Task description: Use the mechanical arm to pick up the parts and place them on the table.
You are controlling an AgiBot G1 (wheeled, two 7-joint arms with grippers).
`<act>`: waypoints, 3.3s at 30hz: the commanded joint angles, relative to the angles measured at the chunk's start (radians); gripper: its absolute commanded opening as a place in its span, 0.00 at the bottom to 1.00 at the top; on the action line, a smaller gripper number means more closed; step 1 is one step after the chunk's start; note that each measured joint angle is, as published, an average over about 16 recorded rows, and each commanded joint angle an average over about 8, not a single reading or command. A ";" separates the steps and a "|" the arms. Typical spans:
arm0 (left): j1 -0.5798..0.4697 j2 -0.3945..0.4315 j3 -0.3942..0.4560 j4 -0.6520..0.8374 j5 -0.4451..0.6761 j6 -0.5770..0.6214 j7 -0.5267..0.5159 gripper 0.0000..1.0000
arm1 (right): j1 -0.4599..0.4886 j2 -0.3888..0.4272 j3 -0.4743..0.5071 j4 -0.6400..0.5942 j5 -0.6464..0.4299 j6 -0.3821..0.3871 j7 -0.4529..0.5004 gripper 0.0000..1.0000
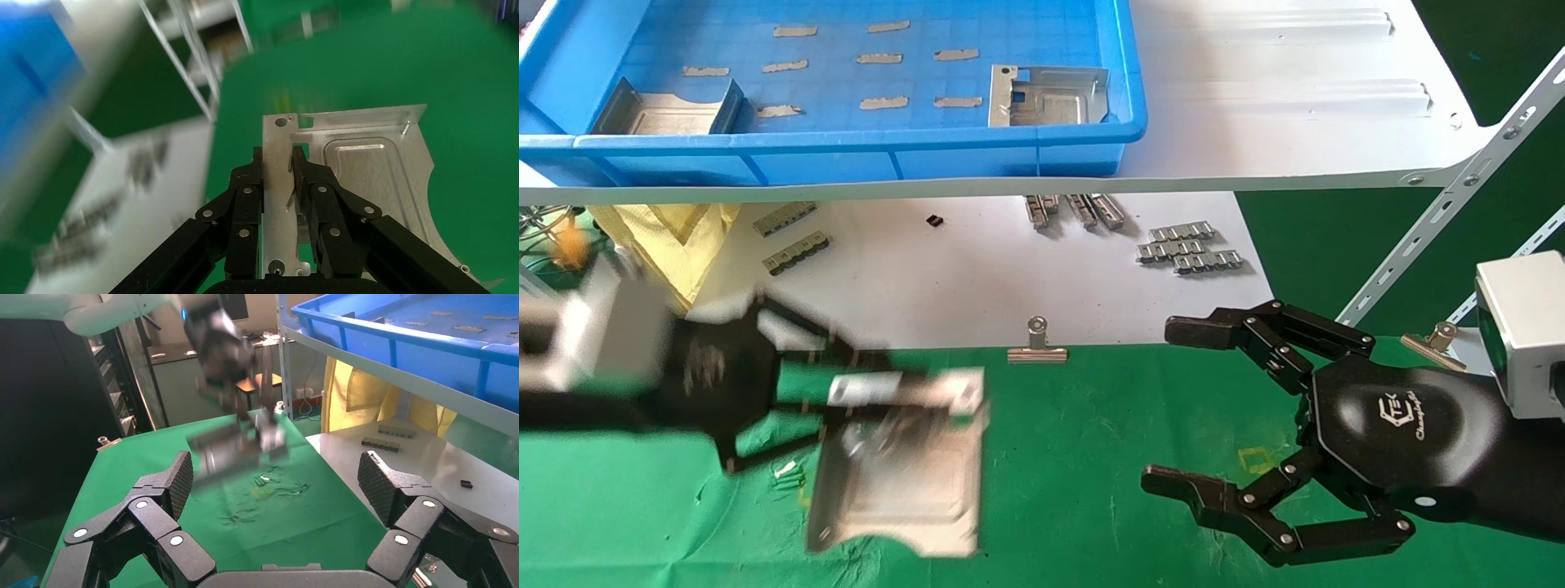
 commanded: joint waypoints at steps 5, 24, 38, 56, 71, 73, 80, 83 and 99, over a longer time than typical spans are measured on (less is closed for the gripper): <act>0.012 0.001 0.094 0.116 0.114 -0.013 0.185 0.00 | 0.000 0.000 0.000 0.000 0.000 0.000 0.000 1.00; -0.007 0.098 0.156 0.479 0.190 -0.033 0.528 0.95 | 0.000 0.000 0.000 0.000 0.000 0.000 0.000 1.00; 0.008 0.100 0.107 0.563 0.064 0.014 0.487 1.00 | 0.000 0.000 0.000 0.000 0.000 0.000 0.000 1.00; 0.127 0.054 0.053 0.474 -0.116 0.020 0.356 1.00 | 0.000 0.000 0.000 0.000 0.000 0.000 0.000 1.00; 0.222 0.014 -0.056 0.250 -0.147 -0.004 0.179 1.00 | 0.000 0.000 0.000 0.000 0.000 0.000 0.000 1.00; 0.236 0.008 -0.073 0.215 -0.152 -0.008 0.152 1.00 | 0.000 0.000 0.000 0.000 0.000 0.000 0.000 1.00; 0.287 -0.013 -0.132 0.094 -0.169 -0.020 0.056 1.00 | 0.000 0.000 0.000 0.000 0.000 0.000 0.000 1.00; 0.309 -0.022 -0.157 0.042 -0.176 -0.026 0.015 1.00 | 0.000 0.000 0.000 0.000 0.000 0.000 0.000 1.00; 0.426 -0.071 -0.292 -0.235 -0.215 -0.056 -0.204 1.00 | 0.000 0.000 0.000 0.000 0.000 0.000 0.000 1.00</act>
